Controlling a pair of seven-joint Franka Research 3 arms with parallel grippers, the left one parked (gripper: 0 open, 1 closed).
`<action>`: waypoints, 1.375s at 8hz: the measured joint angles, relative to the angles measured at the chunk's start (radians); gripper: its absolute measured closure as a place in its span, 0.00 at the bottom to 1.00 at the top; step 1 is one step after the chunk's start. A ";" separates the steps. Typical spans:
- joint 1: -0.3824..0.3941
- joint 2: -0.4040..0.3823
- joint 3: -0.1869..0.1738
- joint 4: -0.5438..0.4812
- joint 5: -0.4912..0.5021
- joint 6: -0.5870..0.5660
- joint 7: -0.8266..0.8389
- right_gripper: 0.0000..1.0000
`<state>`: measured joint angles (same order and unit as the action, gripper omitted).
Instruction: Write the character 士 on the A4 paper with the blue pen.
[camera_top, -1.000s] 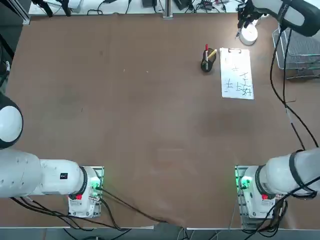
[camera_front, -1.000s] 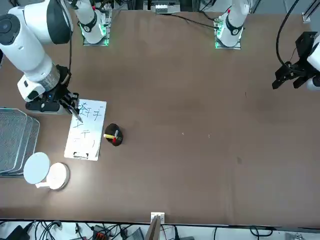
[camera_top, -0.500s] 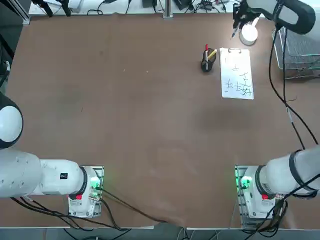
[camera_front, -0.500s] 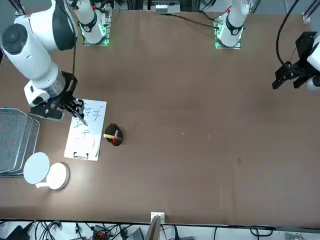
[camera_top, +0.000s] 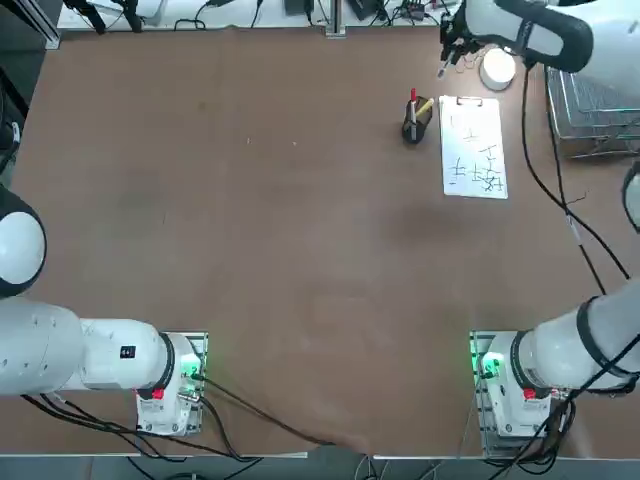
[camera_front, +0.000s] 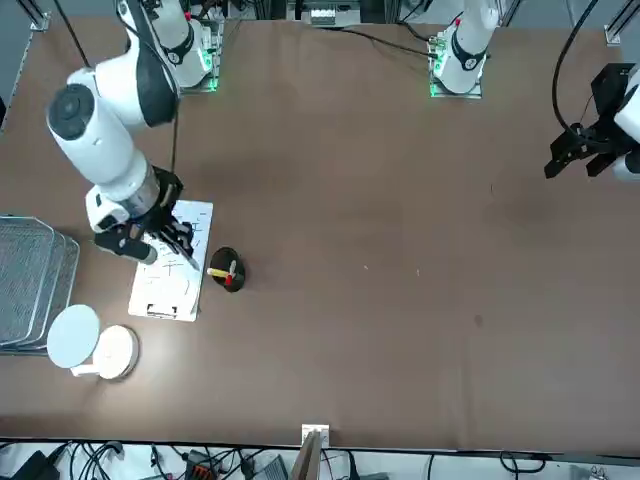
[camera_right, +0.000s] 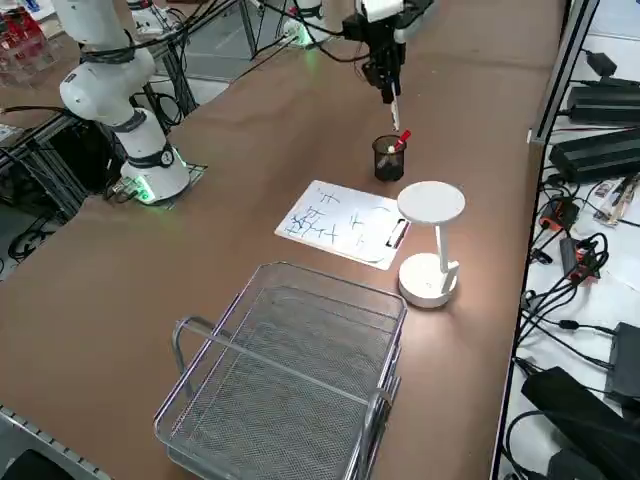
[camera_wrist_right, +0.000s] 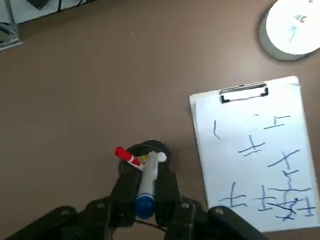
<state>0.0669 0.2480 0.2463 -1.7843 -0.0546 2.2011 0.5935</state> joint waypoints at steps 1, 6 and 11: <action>0.008 0.027 0.000 0.001 0.000 0.016 0.013 0.79; 0.026 0.107 0.000 0.002 0.001 0.057 0.023 0.79; 0.043 0.157 0.000 -0.003 0.001 0.108 0.026 0.79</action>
<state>0.1103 0.4049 0.2466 -1.7875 -0.0537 2.3089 0.6194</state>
